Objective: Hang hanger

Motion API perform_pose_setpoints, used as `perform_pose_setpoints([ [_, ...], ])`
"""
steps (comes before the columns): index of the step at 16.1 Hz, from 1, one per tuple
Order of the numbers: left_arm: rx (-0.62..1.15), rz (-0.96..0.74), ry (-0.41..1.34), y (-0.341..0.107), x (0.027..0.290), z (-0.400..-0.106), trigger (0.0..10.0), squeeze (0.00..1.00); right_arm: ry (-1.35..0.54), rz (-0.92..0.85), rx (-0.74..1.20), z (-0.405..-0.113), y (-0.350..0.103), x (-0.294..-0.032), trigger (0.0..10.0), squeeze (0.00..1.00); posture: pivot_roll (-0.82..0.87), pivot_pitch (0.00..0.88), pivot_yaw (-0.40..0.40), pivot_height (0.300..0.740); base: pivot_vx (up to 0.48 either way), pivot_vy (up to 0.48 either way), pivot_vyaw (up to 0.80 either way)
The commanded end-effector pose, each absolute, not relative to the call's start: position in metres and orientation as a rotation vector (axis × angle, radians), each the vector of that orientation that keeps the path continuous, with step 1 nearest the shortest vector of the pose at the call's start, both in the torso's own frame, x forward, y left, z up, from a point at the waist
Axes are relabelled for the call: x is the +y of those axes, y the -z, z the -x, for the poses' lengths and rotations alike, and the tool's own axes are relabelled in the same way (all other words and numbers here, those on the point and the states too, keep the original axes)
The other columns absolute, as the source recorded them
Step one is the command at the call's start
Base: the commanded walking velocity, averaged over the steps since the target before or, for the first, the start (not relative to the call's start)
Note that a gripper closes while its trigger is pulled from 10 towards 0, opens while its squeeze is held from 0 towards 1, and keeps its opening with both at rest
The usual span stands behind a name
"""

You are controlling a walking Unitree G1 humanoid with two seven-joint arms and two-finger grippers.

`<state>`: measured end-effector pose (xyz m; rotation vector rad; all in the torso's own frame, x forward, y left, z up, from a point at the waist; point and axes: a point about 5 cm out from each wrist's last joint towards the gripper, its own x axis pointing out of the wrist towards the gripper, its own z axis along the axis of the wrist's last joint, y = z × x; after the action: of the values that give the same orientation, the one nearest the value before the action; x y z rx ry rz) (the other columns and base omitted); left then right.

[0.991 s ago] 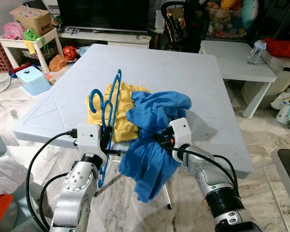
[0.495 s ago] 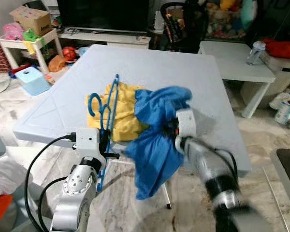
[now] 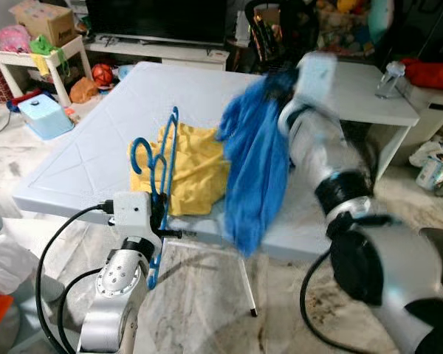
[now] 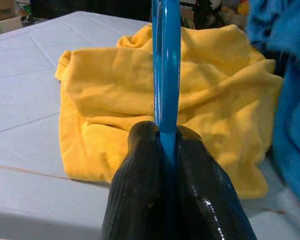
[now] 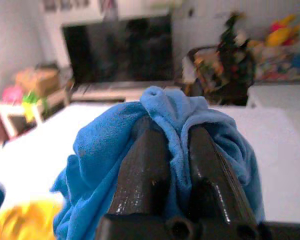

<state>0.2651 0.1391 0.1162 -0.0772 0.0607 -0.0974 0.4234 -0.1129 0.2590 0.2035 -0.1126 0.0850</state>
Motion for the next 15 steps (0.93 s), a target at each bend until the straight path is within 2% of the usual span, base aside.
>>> perform_pose_setpoints([
  [1, 0.06, 0.066, 0.072, -0.116, 0.141, -0.264, 10.0, 0.0, -0.048, -0.249, -0.205, -0.424, -0.277, -0.122, 0.0, 0.0, 0.09, 0.0, -0.106, 0.74, 0.0, 0.0, 0.0],
  [3, 0.061, 0.065, 0.073, -0.116, 0.14, -0.264, 10.0, 0.0, -0.033, -0.259, -0.222, -0.423, -0.271, -0.125, 0.0, 0.0, 0.08, 0.0, -0.104, 0.74, 0.0, 0.0, 0.0],
  [6, 0.064, 0.061, 0.076, -0.115, 0.139, -0.265, 10.0, 0.0, -0.06, -0.153, -0.116, -0.418, -0.227, -0.12, 0.0, 0.0, 0.08, 0.0, -0.095, 0.74, 0.0, 0.0, 0.0],
  [7, 0.065, 0.061, 0.077, -0.115, 0.139, -0.265, 10.0, 0.0, -0.071, -0.119, -0.085, -0.417, -0.218, -0.119, 5.5, 0.0, 0.08, 0.0, -0.095, 0.74, 0.0, 0.0, 0.0],
  [8, 0.072, 0.062, 0.09, -0.114, 0.137, -0.265, 10.0, 0.0, -0.115, -0.032, 0.025, -0.409, -0.184, -0.115, 10.0, 0.69, 0.08, 0.0, -0.087, 0.74, 0.0, 0.0, 0.0],
  [9, 0.075, 0.062, 0.096, -0.114, 0.136, -0.265, 10.0, 0.0, -0.119, -0.027, 0.041, -0.406, -0.173, -0.117, 10.0, 1.0, 0.07, 0.0, -0.086, 0.74, 0.0, 0.0, 0.0],
  [15, 0.082, 0.042, 0.123, -0.111, 0.133, -0.262, 10.0, 0.0, -0.122, 0.007, 0.041, -0.386, -0.138, -0.143, 10.0, 1.0, 0.06, 0.0, -0.069, 0.74, 0.0, 0.0, 0.0],
])
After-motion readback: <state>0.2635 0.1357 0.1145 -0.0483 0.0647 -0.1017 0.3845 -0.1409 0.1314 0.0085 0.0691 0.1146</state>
